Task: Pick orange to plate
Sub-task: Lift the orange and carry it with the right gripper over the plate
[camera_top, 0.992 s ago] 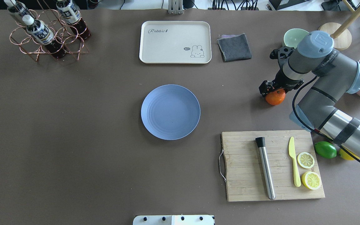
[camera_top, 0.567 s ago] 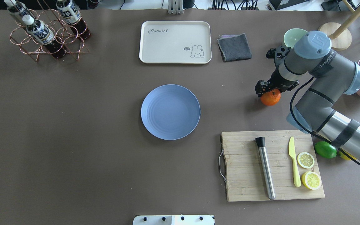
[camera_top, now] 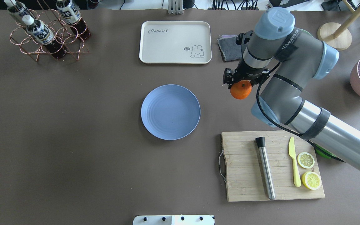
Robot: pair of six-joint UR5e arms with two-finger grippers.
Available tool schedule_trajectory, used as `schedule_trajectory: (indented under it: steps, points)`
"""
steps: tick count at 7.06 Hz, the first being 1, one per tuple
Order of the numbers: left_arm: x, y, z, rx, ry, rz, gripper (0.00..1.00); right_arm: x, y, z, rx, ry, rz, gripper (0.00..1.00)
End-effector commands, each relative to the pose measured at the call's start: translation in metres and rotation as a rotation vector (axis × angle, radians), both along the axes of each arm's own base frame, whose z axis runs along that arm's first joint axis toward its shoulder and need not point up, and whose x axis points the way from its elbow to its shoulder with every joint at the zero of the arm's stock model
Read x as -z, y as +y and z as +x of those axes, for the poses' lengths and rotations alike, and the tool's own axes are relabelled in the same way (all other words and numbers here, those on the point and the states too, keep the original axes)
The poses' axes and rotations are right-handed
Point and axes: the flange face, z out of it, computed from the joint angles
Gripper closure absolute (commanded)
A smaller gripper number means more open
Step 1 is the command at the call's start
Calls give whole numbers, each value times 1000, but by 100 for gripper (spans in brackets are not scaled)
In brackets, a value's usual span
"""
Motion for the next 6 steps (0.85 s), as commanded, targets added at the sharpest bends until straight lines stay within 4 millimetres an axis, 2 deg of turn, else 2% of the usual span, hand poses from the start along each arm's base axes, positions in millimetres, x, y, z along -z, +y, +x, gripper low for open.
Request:
schedule_trajectory:
  steps: [1,2,3,4,6]
  points:
    - [-37,28,-3,-3,-11,-66,2,83,11,-81,-92,-6,-73,100]
    - [-45,37,-5,0,-12,-81,2,114,18,-118,-123,-1,-88,100]
    - [-48,39,-7,2,-12,-85,2,137,24,-151,-147,12,-106,100]
    - [-49,40,-7,2,-13,-88,2,141,35,-174,-159,34,-100,100]
    - [-54,44,-7,1,-10,-97,2,136,50,-189,-147,51,-82,100]
